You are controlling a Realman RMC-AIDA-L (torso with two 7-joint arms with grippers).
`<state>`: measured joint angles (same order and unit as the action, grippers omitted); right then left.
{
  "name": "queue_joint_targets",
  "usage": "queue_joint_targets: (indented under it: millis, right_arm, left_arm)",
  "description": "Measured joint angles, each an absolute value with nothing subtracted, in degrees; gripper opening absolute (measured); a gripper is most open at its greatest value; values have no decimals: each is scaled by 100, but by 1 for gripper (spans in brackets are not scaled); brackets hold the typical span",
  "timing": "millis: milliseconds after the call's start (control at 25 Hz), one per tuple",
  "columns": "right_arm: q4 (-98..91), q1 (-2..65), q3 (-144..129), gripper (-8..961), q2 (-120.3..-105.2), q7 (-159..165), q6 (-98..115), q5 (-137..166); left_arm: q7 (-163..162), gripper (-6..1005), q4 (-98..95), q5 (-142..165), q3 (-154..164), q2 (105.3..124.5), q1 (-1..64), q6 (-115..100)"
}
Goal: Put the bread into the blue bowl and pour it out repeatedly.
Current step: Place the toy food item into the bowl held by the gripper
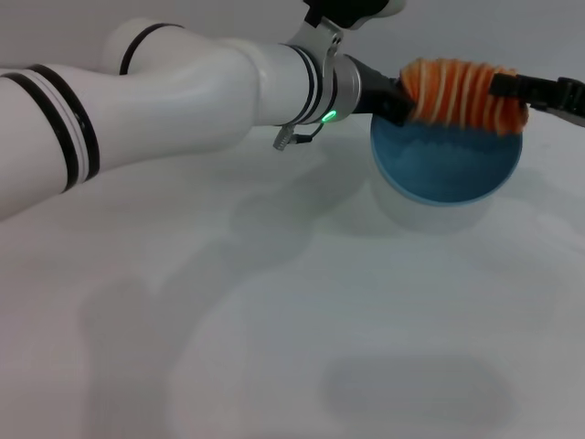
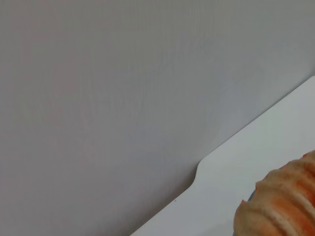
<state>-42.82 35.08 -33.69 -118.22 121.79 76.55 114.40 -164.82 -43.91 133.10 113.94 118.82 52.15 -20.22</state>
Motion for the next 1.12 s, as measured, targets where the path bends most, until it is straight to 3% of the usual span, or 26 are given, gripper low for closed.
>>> queue_joint_targets:
  millis: [200, 600, 1120]
  right_arm:
    - [-4269, 3440, -3367, 487, -11792, 12109, 7687, 11443]
    - [-4287, 3392, -3351, 639, -11760, 11939, 7800, 11420]
    - [-4364, 3213, -3330, 639, -11582, 12404, 7918, 11334]
  left_arm:
    - [-16482, -1, -4365, 13258, 11388, 11883, 5220, -2031]
    - [-16480, 0, -4312, 13198, 11390, 11882, 5244, -2018]
    - [-16480, 0, -4088, 13187, 11235, 11876, 5321, -1982]
